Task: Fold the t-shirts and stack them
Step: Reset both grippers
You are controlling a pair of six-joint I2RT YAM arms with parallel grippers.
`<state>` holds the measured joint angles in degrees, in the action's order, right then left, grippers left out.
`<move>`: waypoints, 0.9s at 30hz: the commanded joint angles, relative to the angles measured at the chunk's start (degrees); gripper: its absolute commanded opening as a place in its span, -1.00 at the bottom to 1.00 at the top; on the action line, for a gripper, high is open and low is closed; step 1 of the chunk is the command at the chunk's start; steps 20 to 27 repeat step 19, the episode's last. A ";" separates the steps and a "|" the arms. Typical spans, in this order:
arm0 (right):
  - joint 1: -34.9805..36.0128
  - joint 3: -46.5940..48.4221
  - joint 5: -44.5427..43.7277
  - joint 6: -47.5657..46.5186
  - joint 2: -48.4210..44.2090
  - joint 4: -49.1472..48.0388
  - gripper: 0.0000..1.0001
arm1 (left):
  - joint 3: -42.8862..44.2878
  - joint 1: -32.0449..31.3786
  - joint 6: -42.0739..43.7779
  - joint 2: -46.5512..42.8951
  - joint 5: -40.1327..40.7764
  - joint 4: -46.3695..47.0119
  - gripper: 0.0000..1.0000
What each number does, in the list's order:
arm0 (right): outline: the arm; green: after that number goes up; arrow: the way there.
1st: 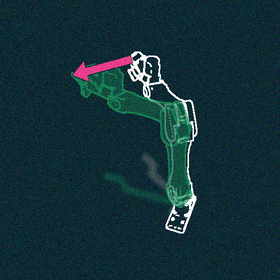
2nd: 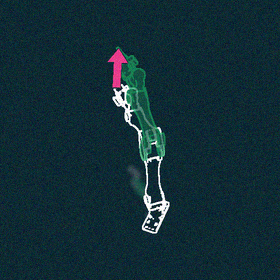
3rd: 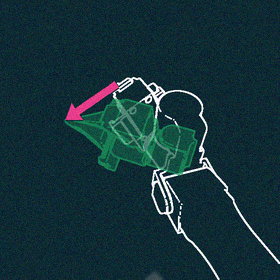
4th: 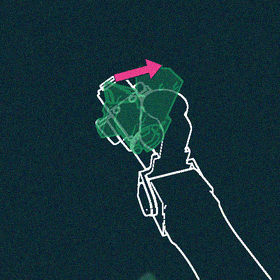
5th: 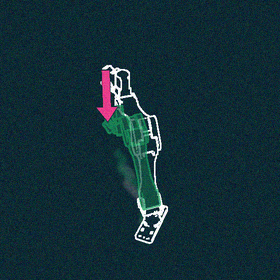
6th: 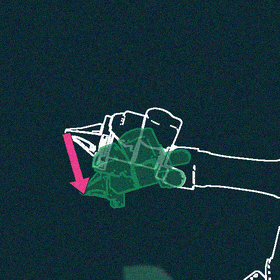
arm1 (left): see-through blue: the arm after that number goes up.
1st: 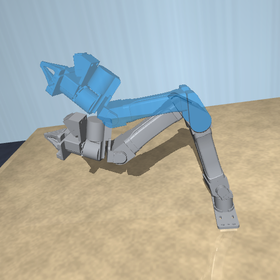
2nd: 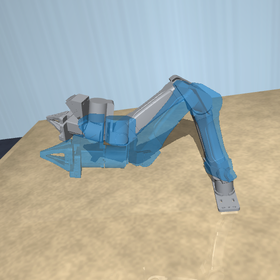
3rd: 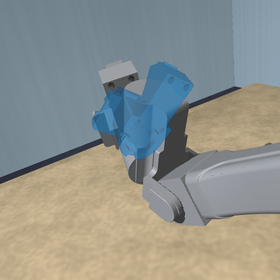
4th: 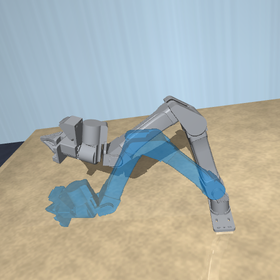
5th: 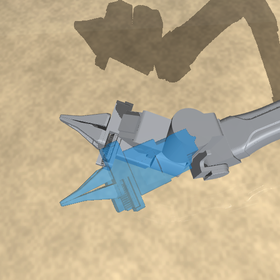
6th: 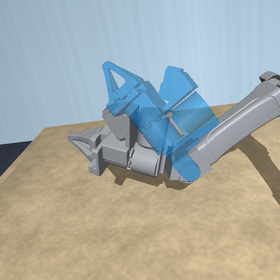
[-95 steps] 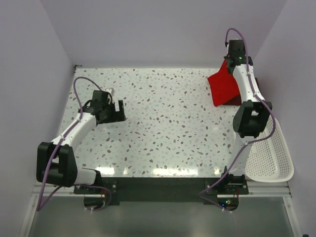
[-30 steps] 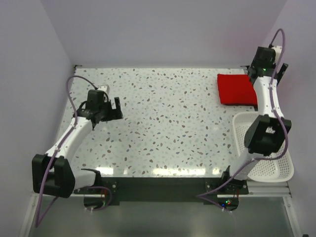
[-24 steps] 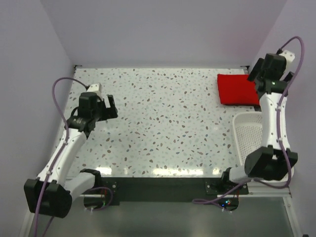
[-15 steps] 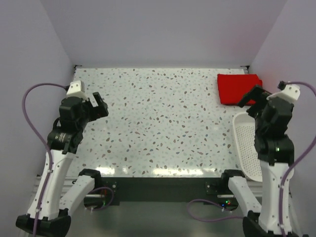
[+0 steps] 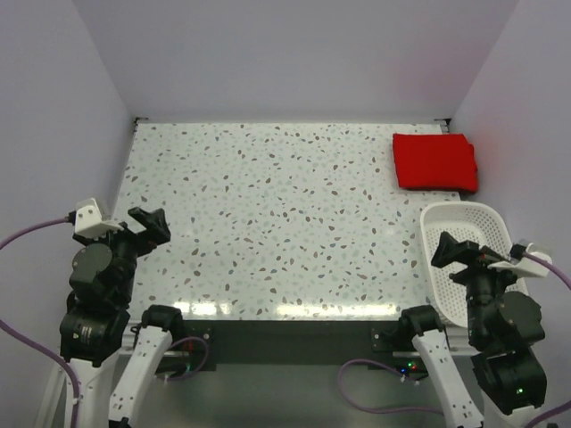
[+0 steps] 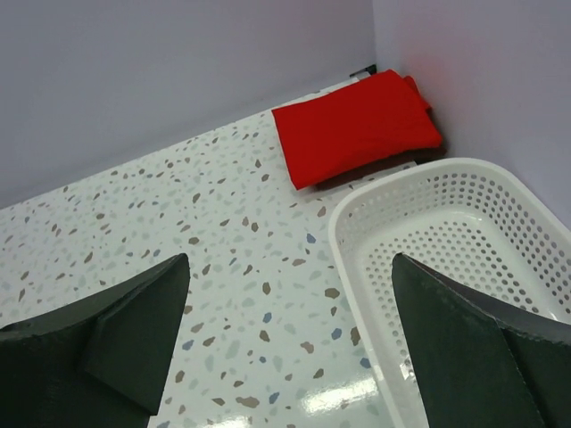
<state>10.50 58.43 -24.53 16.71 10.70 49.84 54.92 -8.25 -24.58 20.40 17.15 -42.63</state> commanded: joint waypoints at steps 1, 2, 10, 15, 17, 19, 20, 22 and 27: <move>0.57 -1.74 -0.08 -2.91 -0.68 -1.15 0.97 | -3.75 0.43 -2.05 -0.36 2.10 2.20 1.00; 0.83 -2.01 0.27 -2.91 -0.68 -1.68 0.97 | -3.94 0.43 -2.40 -0.10 1.75 2.46 1.00; 1.01 -5.17 2.12 -3.09 -1.21 -4.40 0.97 | -6.22 0.43 -2.06 0.34 4.21 5.36 1.00; 1.45 -4.82 1.51 -3.61 -0.51 -3.79 0.97 | -9.29 0.34 -1.96 0.43 3.25 8.35 1.00; 1.36 -4.82 1.24 -3.53 -0.42 -3.70 0.97 | -10.00 0.43 -2.05 0.43 2.54 9.14 1.00; 1.36 -5.17 1.42 -3.70 -0.24 -3.88 0.97 | -10.88 0.34 -1.97 0.43 2.10 9.41 1.00; 1.36 -5.17 1.42 -3.70 -0.24 -3.88 0.97 | -10.88 0.34 -1.97 0.43 2.10 9.41 1.00; 1.36 -5.17 1.42 -3.70 -0.24 -3.88 0.97 | -10.88 0.34 -1.97 0.43 2.10 9.41 1.00; 1.36 -5.17 1.42 -3.70 -0.24 -3.88 0.97 | -10.88 0.34 -1.97 0.43 2.10 9.41 1.00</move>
